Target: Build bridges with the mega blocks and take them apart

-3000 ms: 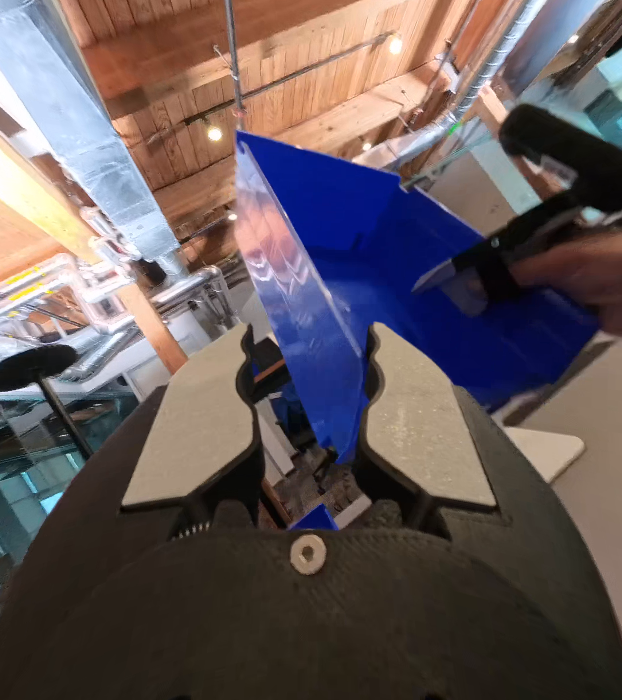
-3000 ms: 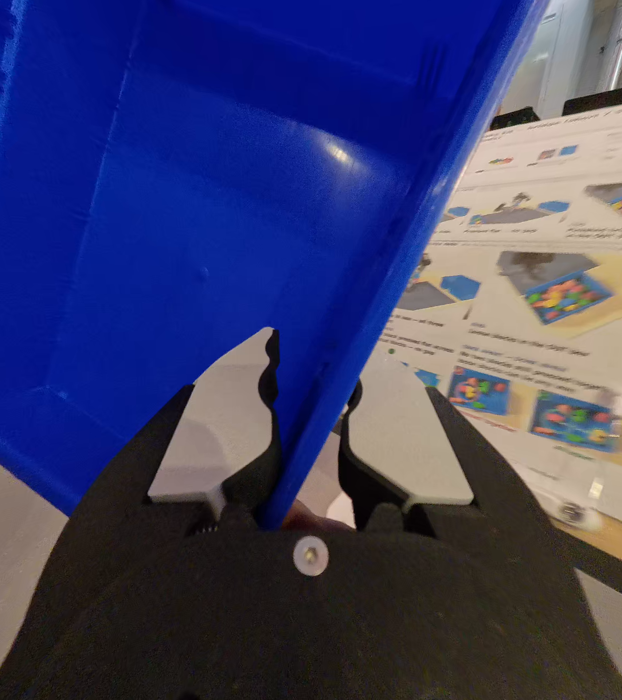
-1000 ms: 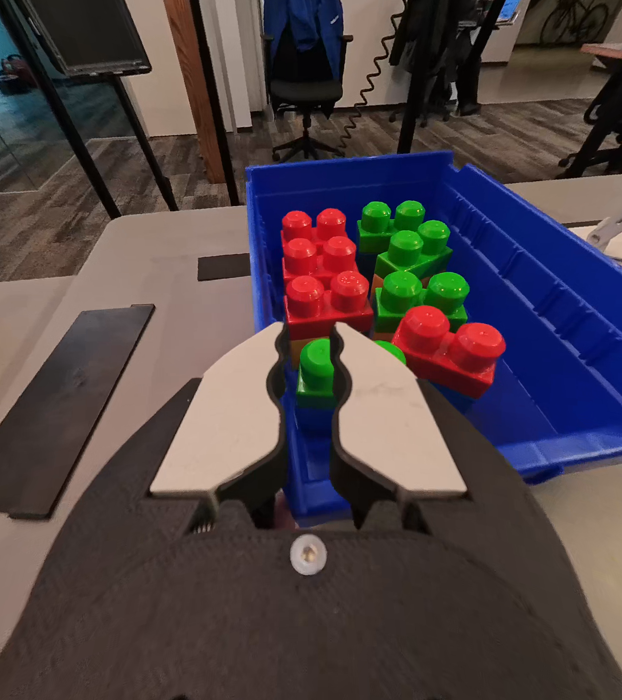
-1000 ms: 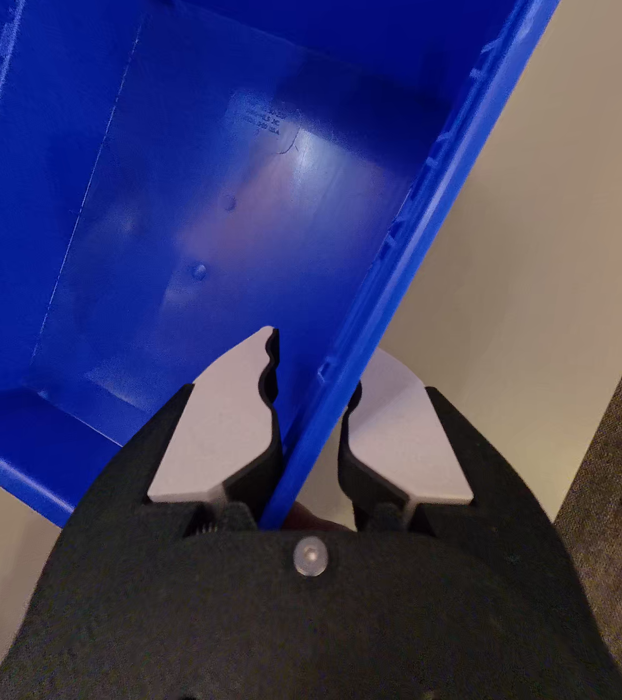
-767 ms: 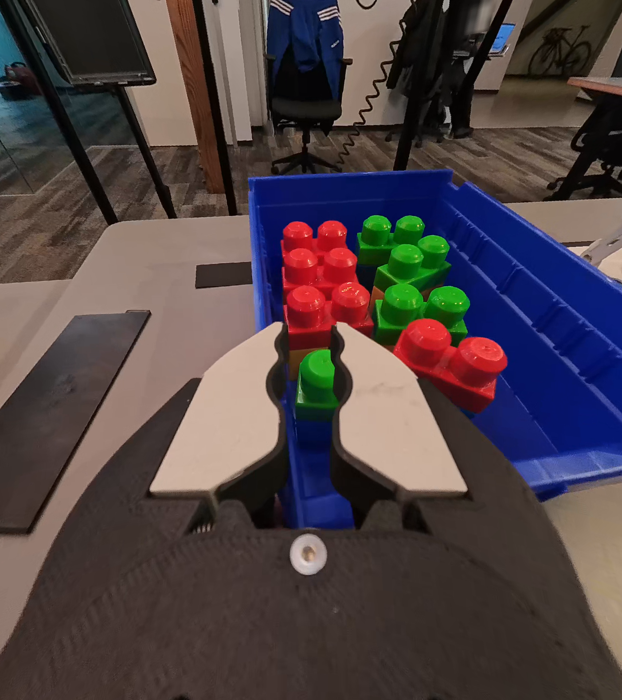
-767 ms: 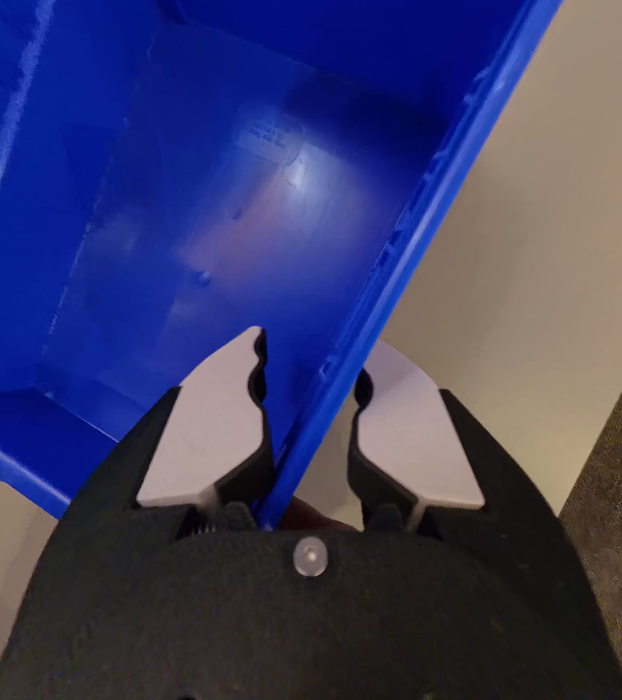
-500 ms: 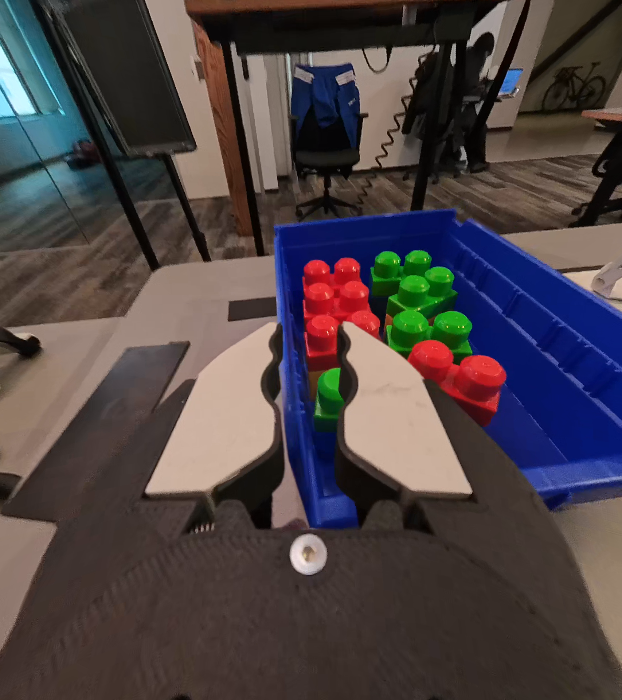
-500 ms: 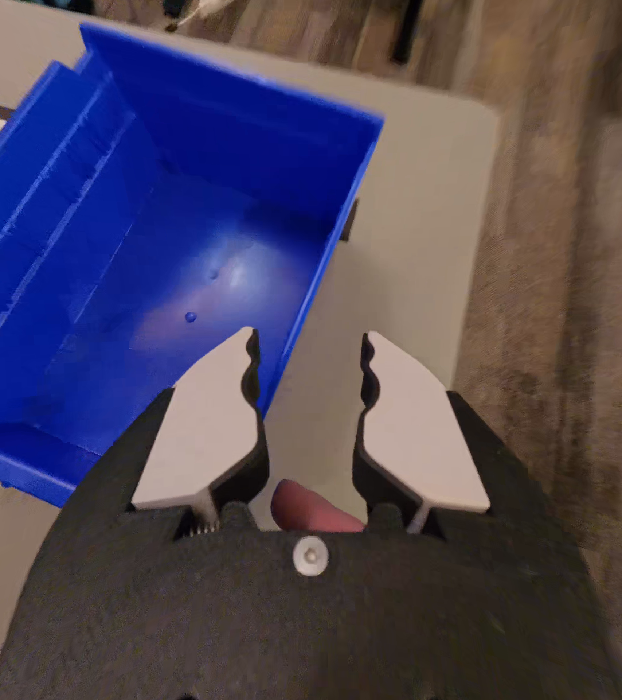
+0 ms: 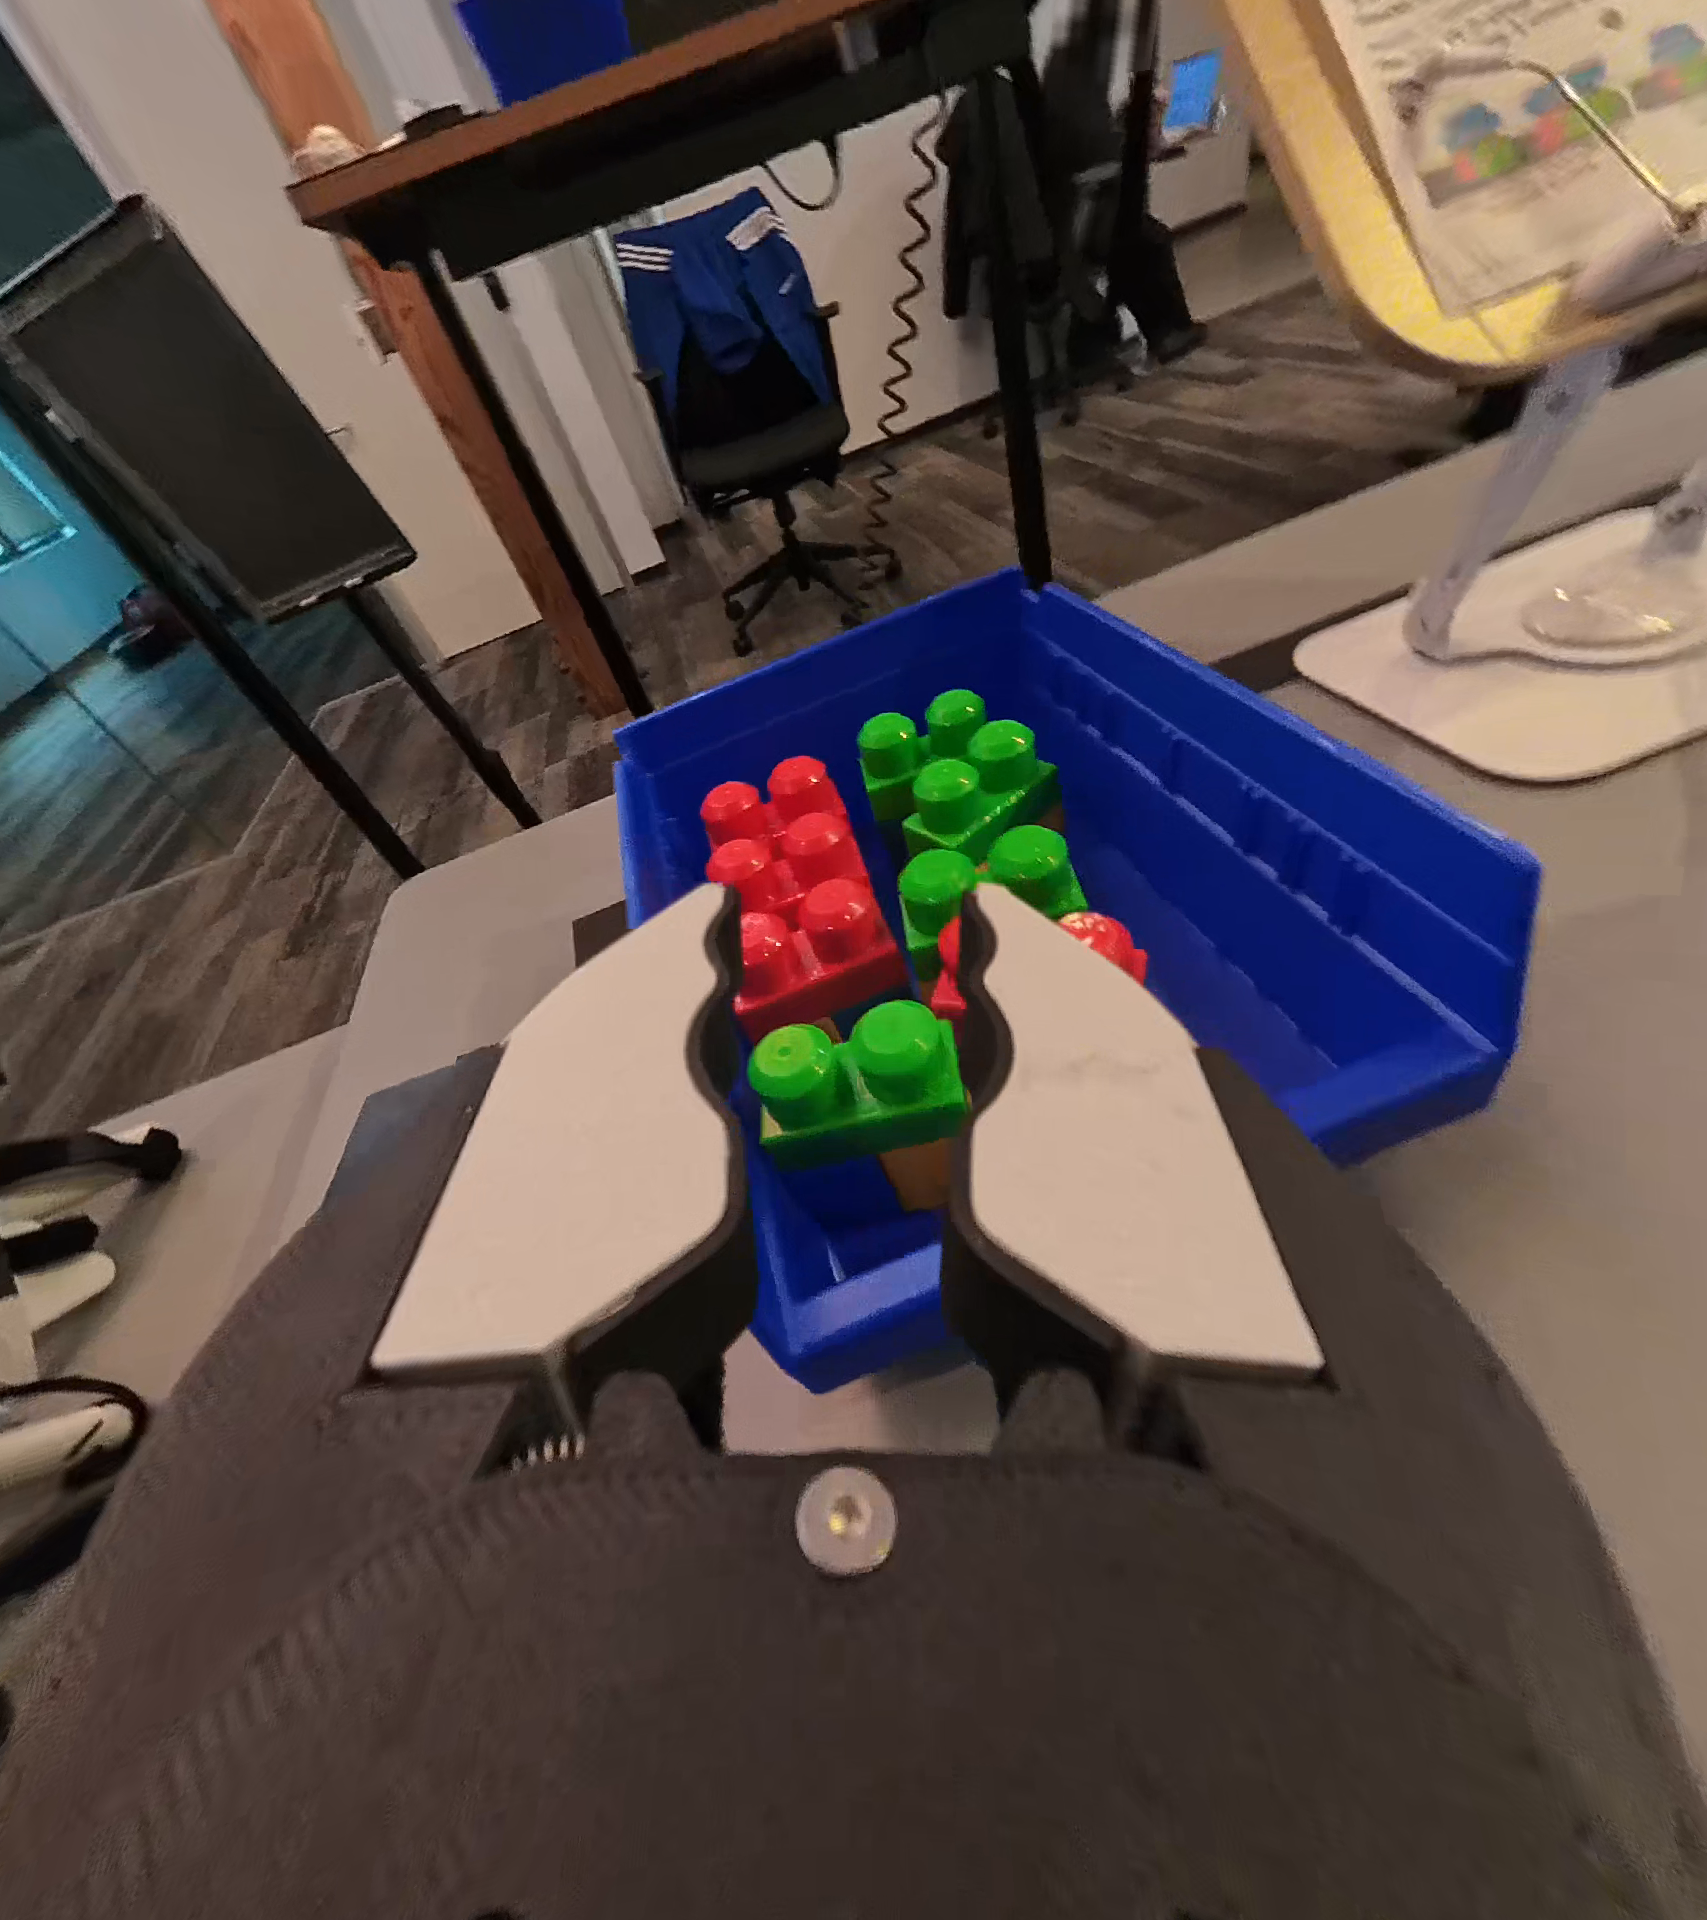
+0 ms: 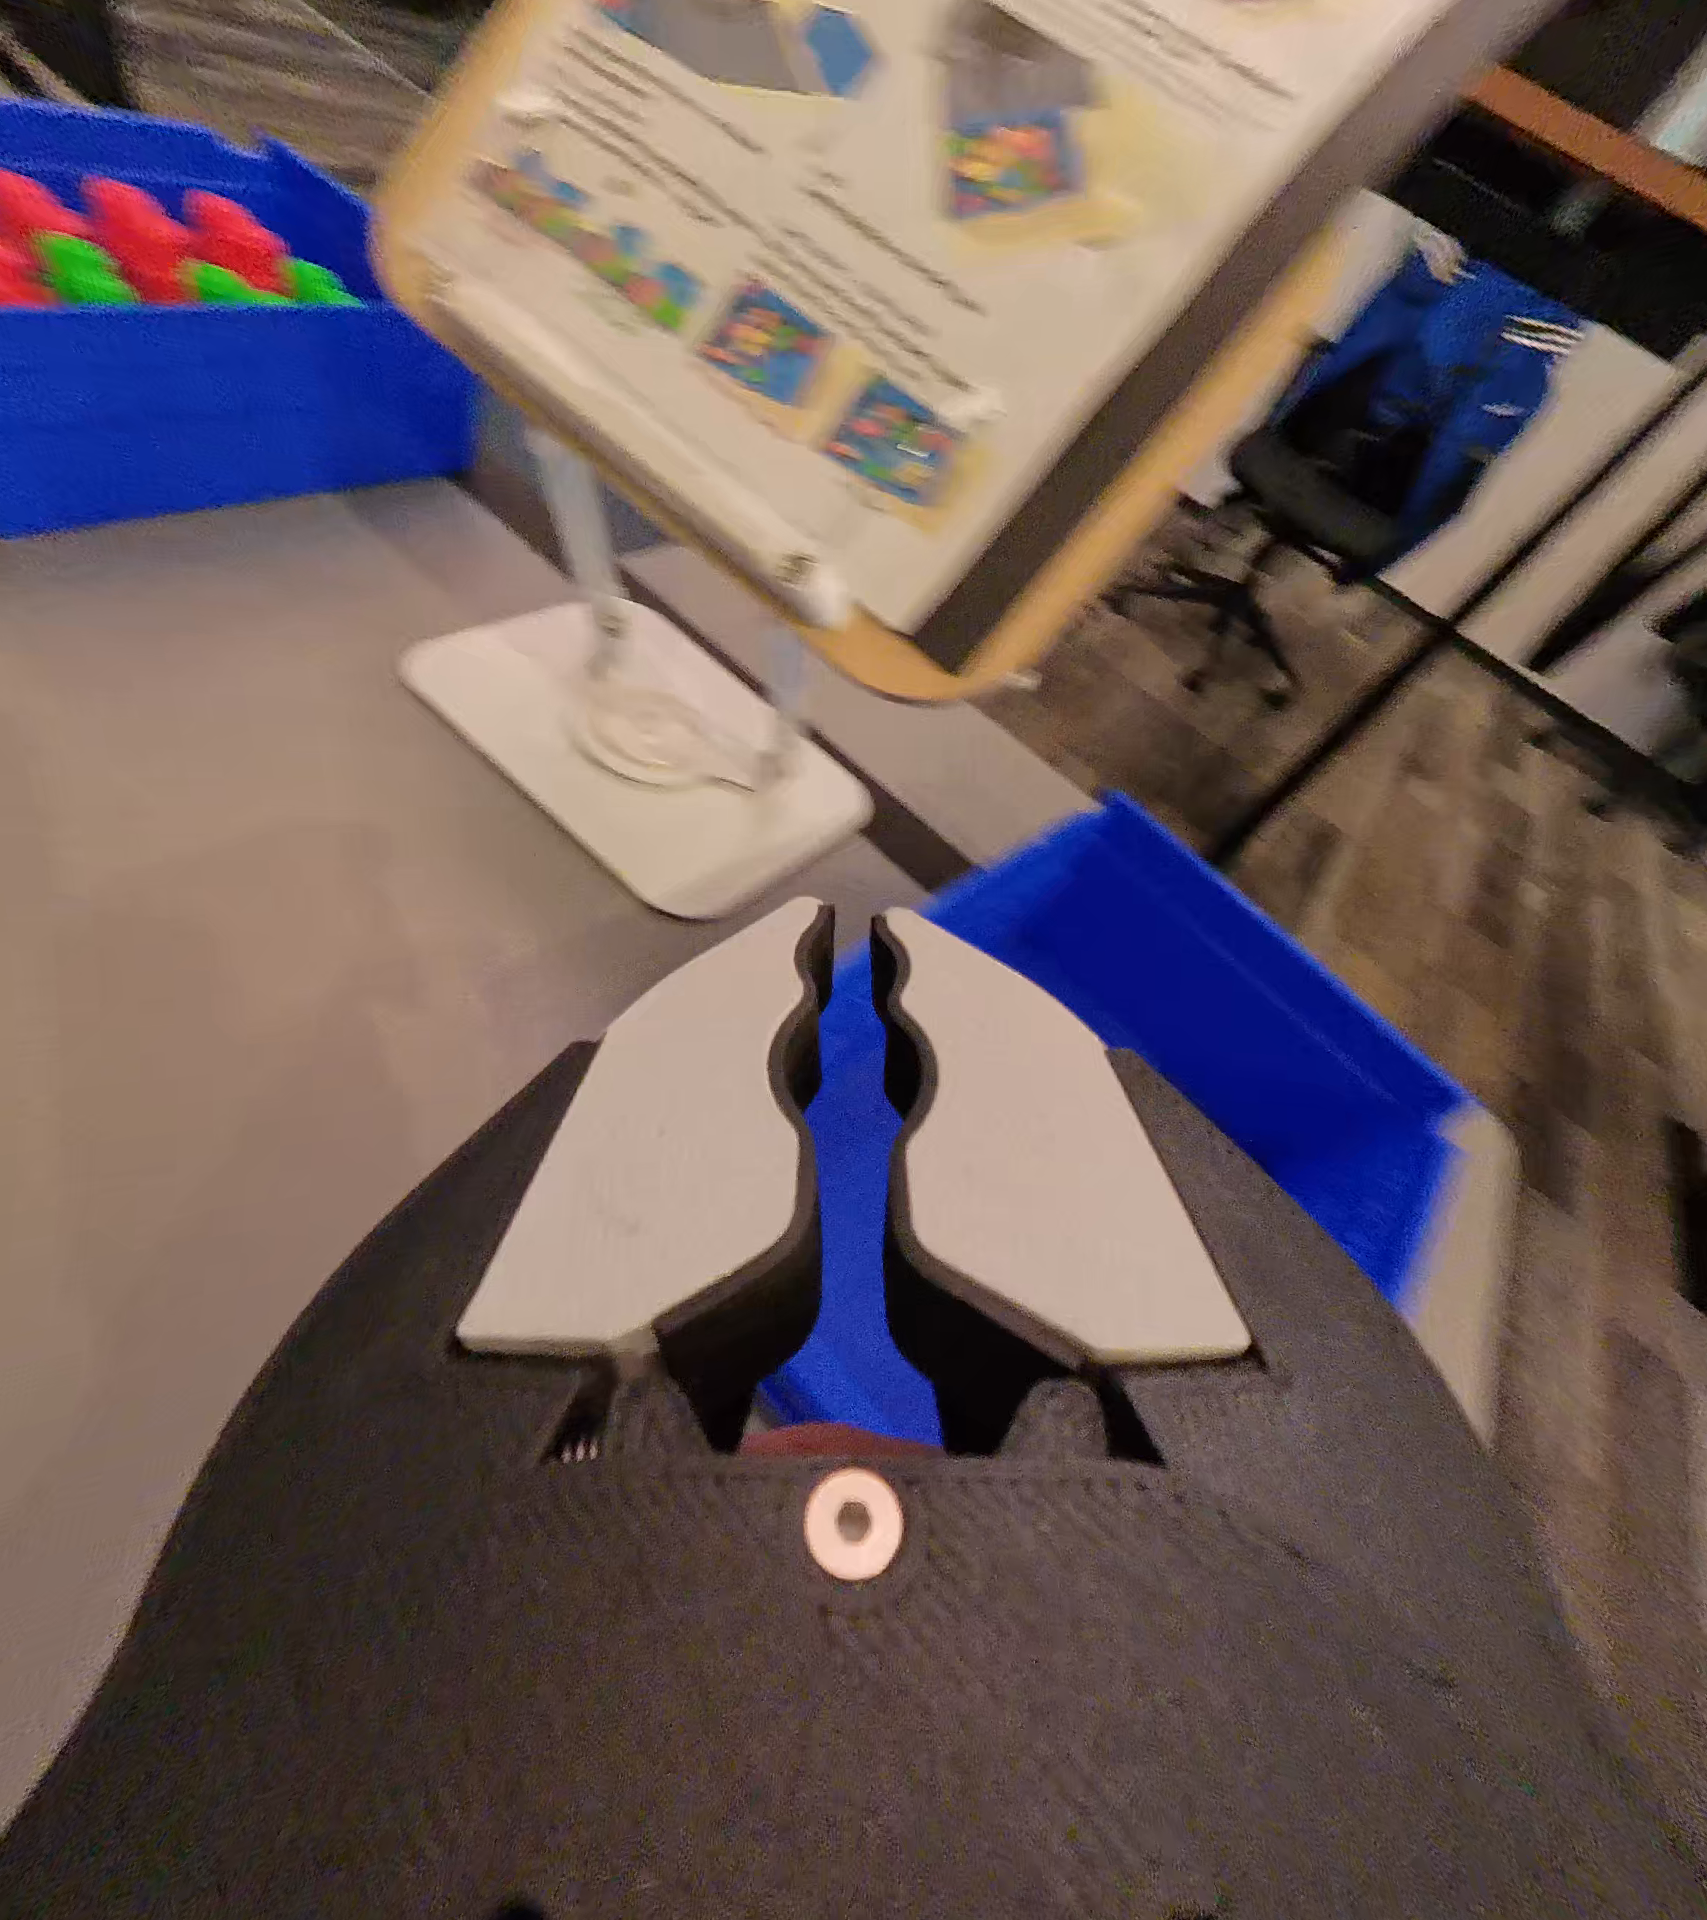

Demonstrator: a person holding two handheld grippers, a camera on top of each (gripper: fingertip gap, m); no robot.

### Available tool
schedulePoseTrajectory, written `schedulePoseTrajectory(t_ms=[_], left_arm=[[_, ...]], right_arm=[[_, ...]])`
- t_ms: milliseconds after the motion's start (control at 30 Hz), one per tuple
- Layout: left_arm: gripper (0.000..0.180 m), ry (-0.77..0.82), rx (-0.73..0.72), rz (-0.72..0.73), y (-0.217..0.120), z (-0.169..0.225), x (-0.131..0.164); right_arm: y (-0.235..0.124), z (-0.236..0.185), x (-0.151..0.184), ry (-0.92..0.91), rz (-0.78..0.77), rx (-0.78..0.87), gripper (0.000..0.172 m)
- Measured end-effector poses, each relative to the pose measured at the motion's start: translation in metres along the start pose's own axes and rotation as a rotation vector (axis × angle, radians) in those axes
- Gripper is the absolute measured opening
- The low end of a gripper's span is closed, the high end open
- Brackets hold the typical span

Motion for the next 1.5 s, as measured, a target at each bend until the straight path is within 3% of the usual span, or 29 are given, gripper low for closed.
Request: schedulePoseTrajectory(t_ms=[167,367,567,733,900,1067,1200,1267,1500], left_arm=[[0.034,0.207,0.111,-0.041,-0.005,0.020,0.012],[0.037,0.435,0.209,-0.132,0.001,0.022,0.019],[0.041,0.737,0.363,-0.302,0.030,0.015,0.034],[0.046,0.892,0.503,-0.417,0.056,0.011,0.043],[0.053,1.020,0.662,-0.623,0.072,0.014,0.069],[0.047,1.168,0.709,-0.792,0.085,0.018,0.092],[0.042,1.142,0.720,-0.823,0.088,0.020,0.094],[0.041,1.127,0.648,-0.788,0.090,0.015,0.089],[0.039,0.859,0.538,-0.604,0.075,0.007,0.054]], right_arm=[[0.069,-0.104,0.003,0.046,0.059,-0.353,0.000],[0.129,-0.184,0.041,0.019,0.016,-0.553,0.000],[0.141,-0.202,0.060,-0.007,-0.041,-0.633,0.000],[0.145,-0.204,0.066,0.009,-0.061,-0.666,0.000],[0.146,-0.206,0.067,0.001,-0.069,-0.681,0.000],[0.146,-0.209,0.068,-0.012,-0.082,-0.696,0.000],[0.146,-0.211,0.069,-0.025,-0.090,-0.700,0.000],[0.145,-0.211,0.068,-0.023,-0.083,-0.703,0.000],[0.144,-0.211,0.067,-0.021,-0.073,-0.721,0.000]])
Point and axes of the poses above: each gripper's, where its closed fingertips meet, y out along the fingers, x out of its underside, z = x × y across the jaws, the point moved 4 cm from there along -y, back along the fingers, and after that the axes turned 9 degrees about -x, right-handed, at the moved point
